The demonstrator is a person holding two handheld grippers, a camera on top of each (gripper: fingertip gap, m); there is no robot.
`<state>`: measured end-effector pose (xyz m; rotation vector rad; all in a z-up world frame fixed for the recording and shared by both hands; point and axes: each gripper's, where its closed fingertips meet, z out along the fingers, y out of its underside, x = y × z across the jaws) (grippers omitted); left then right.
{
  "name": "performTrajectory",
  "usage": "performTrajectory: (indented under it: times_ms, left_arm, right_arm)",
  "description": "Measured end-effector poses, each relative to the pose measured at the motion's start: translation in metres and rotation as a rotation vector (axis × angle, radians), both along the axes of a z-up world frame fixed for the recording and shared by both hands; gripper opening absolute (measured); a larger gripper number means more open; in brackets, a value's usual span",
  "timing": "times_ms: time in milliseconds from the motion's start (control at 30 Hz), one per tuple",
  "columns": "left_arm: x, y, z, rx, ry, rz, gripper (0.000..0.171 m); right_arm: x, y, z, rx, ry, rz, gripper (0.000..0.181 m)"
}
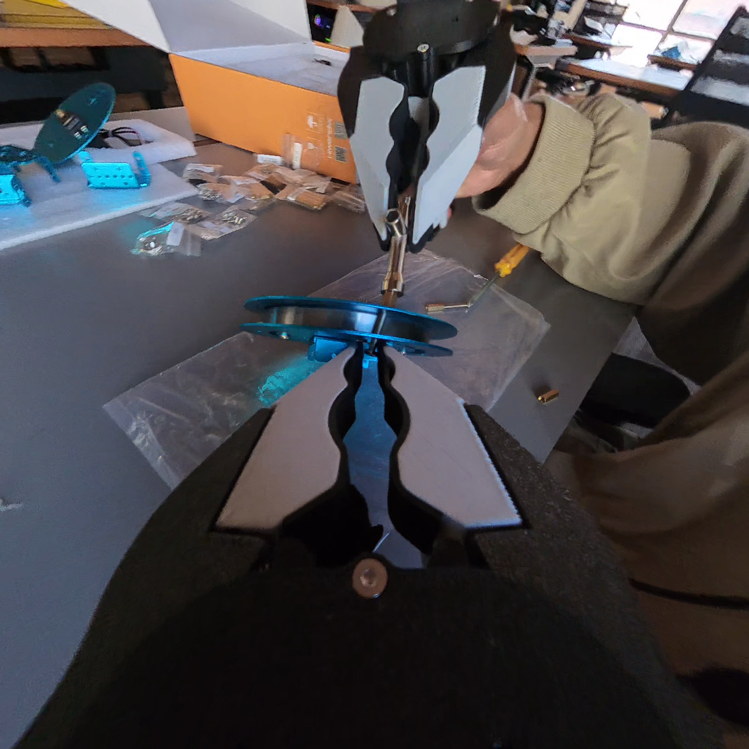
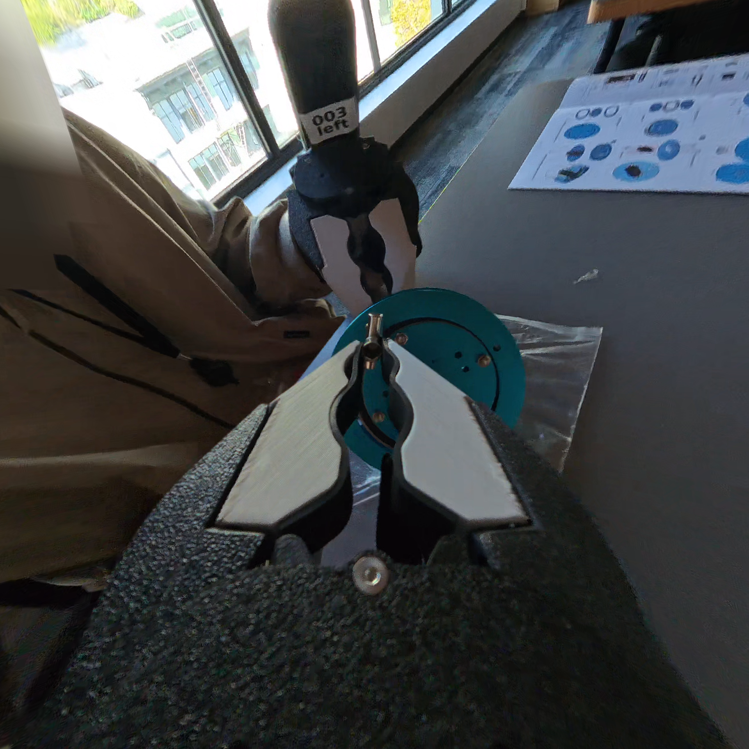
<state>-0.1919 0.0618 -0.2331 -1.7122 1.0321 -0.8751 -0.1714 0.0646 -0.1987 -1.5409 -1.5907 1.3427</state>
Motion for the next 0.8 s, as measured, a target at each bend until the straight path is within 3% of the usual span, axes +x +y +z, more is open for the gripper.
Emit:
performTrajectory:
  times_ms: [200, 400, 800]
  left_arm:
    - [0.006, -0.011, 0.006, -0.047, 0.092, -0.203, 0.003]
    - [0.007, -0.019, 0.013, -0.175, 0.14, -0.374, 0.003]
    - [0.008, -0.026, 0.015, -0.387, 0.155, -0.479, 0.003]
  right_arm:
    - [0.011, -0.008, 0.001, 0.407, 0.103, 0.042, 0.007]
    - [0.011, -0.008, -0.011, 0.619, -0.042, -0.016, 0.012]
    - [0.005, -0.014, -0.005, 1.036, -0.143, -0.126, 0.006]
